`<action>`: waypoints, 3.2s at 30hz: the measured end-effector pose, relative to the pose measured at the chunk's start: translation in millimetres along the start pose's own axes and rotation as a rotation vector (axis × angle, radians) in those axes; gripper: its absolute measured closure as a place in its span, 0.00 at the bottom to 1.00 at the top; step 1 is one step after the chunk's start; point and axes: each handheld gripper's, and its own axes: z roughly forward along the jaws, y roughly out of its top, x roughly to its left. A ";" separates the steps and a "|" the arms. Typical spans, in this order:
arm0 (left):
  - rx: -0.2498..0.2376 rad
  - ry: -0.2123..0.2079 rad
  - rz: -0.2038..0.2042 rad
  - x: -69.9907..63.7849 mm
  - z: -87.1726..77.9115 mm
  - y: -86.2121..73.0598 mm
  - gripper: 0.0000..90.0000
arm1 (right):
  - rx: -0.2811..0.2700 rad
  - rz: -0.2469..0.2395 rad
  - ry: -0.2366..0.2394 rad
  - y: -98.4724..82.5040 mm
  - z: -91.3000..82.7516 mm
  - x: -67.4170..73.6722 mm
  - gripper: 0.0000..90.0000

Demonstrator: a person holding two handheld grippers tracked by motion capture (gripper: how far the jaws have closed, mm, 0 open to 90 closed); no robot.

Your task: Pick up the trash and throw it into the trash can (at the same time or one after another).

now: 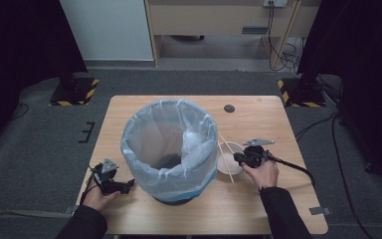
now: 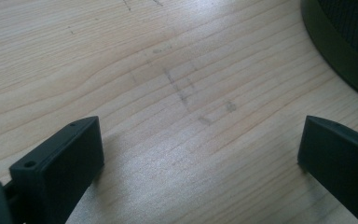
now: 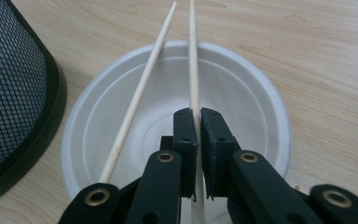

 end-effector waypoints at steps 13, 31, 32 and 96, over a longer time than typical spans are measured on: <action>0.000 0.000 -0.001 -0.1 0.0 0.0 0.00 | -0.158 0.081 -0.022 8.4 -28.0 -23.3 0.95; 0.000 0.000 -0.001 0.0 0.0 0.0 0.00 | -0.417 0.143 -0.016 22.5 -79.5 -45.9 0.95; 0.000 0.000 -0.001 0.0 0.0 0.0 0.00 | -0.417 0.143 -0.016 22.5 -79.5 -45.9 0.95; 0.000 -0.001 0.001 0.0 0.0 0.0 0.00 | -0.851 0.021 0.211 77.0 -181.1 14.8 0.95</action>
